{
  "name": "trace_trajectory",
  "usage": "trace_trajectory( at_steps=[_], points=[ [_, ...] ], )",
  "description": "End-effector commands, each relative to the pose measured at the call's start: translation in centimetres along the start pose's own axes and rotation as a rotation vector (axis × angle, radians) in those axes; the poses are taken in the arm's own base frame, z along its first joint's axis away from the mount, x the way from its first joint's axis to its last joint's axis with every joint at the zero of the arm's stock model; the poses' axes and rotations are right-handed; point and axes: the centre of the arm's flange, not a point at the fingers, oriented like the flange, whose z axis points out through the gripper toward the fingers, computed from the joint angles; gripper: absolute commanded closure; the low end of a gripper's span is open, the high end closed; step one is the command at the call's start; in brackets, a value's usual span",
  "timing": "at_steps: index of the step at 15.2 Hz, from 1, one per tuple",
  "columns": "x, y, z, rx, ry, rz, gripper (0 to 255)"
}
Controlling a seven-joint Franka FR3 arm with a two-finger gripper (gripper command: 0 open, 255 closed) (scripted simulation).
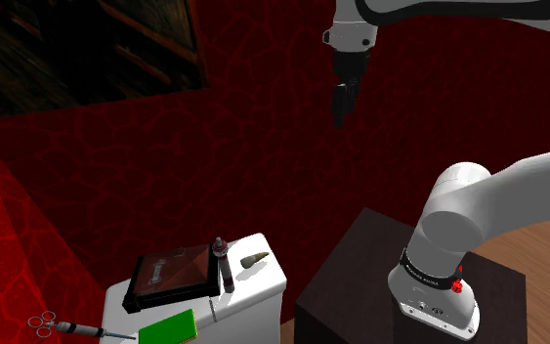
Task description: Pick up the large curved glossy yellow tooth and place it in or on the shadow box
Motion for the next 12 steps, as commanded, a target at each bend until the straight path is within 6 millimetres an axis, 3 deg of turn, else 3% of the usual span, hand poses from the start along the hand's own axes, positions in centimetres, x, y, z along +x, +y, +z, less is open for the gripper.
trace_trajectory(
  at_steps=[1, 12],
  points=[
    [0.0, 0.0, 0.0, 0.000, 0.000, 0.000, 0],
    [6.0, -3.5, 12.4, 0.014, 0.037, -0.261, 0]
  ],
)
